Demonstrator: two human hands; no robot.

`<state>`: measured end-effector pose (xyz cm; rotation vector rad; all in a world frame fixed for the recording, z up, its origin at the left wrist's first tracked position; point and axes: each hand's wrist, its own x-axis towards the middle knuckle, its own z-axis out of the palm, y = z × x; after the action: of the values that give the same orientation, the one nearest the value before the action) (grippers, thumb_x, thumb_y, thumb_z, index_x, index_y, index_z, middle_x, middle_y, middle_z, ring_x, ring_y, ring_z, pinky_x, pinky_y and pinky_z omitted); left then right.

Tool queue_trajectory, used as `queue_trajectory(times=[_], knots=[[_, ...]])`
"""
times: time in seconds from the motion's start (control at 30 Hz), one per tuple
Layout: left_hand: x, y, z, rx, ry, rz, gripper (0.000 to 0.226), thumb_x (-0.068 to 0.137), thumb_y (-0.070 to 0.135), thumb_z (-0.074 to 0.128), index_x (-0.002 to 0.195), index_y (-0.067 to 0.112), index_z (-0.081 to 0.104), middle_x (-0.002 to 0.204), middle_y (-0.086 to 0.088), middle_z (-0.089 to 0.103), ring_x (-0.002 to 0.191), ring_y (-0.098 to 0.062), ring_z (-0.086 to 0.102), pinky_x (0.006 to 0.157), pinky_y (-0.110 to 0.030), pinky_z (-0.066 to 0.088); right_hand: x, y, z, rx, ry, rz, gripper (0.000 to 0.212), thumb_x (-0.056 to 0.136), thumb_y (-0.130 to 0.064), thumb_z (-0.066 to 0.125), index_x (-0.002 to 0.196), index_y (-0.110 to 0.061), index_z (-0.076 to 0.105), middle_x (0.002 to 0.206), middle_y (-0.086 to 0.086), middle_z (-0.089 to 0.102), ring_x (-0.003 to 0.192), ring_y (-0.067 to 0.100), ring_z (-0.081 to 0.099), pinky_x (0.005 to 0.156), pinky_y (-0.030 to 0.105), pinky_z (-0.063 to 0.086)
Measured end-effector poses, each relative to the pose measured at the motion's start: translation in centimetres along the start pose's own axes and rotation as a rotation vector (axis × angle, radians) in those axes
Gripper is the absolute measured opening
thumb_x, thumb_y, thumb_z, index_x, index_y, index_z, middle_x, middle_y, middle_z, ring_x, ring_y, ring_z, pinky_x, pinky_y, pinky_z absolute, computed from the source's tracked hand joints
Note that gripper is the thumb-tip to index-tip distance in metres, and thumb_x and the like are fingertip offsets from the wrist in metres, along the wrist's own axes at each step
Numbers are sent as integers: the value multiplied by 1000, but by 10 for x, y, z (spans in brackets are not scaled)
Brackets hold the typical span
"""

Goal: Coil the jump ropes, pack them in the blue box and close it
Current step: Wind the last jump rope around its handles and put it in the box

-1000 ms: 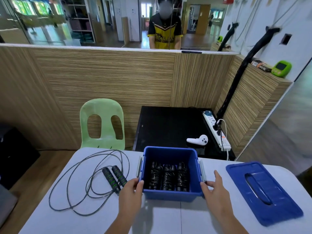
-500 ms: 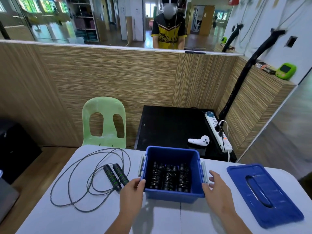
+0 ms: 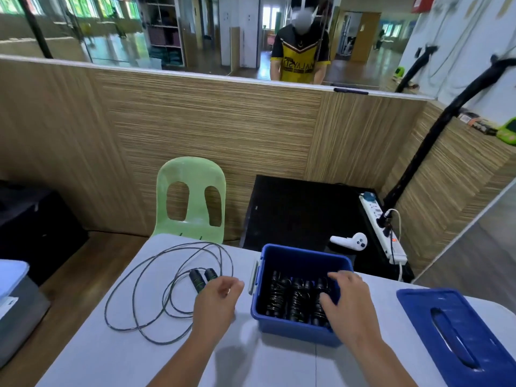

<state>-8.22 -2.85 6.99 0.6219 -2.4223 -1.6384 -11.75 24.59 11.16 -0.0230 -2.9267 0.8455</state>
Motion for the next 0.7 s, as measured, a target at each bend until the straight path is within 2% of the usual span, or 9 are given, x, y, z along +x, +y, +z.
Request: queue_trajectory(times=[0.07,0.17,0.23,0.37,0.47,0.7], knots=[[9,2,-9,-27,26,19,15,92,39,72,104,30,72,100,14,73,96,2,64,77,-17,45,5,-15,9,19,-5,-44,47,90,-26,68,136,-22,60,140,-6,51,132,15,43,109,33,42],[25,2,-21,-31,59,29,22,91,40,73,112,33,69,105,15,69,99,2,63,79,-18,44,14,-42,22,44,-30,-106,45,92,-27,68,136,-24,59,138,-9,51,131,12,42,103,27,44],[36,-3,-28,-36,95,37,25,90,40,74,114,35,68,105,13,66,99,-3,63,80,-21,45,20,-61,31,33,-59,-143,45,92,-28,67,136,-25,58,138,-11,50,131,11,41,98,25,44],[51,-15,-39,-29,155,13,34,88,38,75,120,31,66,108,13,59,100,-7,61,86,-29,49,34,-101,56,-2,-135,-214,47,93,-29,66,139,-25,56,144,-8,48,135,15,39,109,31,41],[60,-27,-42,32,164,9,42,86,42,75,125,33,64,110,10,56,111,-17,58,99,-41,50,42,-127,78,-12,-210,-261,48,93,-30,64,140,-22,55,147,-7,44,139,14,35,109,28,38],[77,-51,-37,161,129,-58,56,91,35,71,144,31,53,133,3,57,127,-18,53,98,-31,42,57,-177,130,-81,-375,-375,46,94,-28,61,139,-19,54,146,0,42,139,20,37,110,34,38]])
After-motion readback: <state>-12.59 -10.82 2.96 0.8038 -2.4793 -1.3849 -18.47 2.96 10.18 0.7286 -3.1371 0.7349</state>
